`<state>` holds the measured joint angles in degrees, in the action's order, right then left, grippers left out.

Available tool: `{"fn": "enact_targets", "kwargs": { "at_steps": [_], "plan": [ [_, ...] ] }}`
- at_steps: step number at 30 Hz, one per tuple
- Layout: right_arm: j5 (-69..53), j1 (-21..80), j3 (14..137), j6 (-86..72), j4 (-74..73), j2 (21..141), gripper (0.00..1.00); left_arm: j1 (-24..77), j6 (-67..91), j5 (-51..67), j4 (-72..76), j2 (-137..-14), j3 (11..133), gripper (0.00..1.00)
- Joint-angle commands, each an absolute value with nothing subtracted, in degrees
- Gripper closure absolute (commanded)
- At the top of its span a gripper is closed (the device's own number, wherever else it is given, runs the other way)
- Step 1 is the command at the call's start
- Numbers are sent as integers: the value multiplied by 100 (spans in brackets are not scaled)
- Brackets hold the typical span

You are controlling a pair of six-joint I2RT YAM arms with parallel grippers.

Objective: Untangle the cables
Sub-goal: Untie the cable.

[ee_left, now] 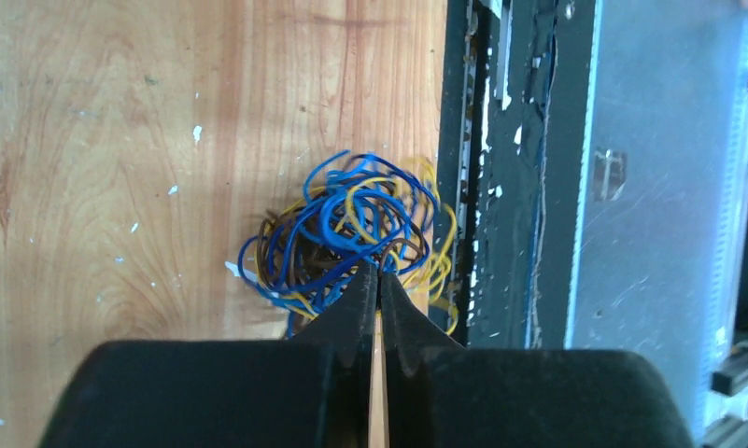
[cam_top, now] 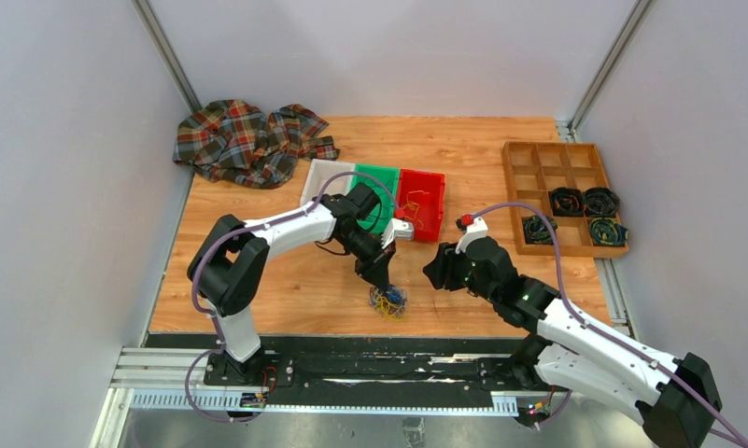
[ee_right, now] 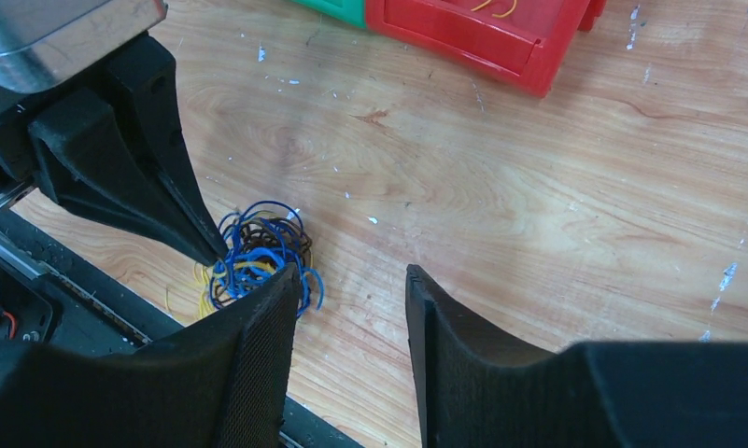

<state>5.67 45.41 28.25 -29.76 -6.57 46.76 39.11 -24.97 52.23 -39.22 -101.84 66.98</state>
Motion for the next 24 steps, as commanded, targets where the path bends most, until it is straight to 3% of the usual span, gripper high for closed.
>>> {"fn": "enact_targets", "kwargs": {
  "at_steps": [1,8,16,24],
  "plan": [
    [569,4691,2742,-2988,-731,4584,55,3946,-2545,5258,-3985,-10178,6899,99],
    [497,4689,2742,-2973,-613,4535,55,3946,-2160,4808,-3978,-9459,6893,99],
    [387,5138,2848,-2629,155,4606,34,3949,-1587,4412,-4042,-8697,6995,99],
    [586,5616,3107,-2450,802,5046,31,3950,-1175,4332,-4205,-8455,7140,99]
  ]
}}
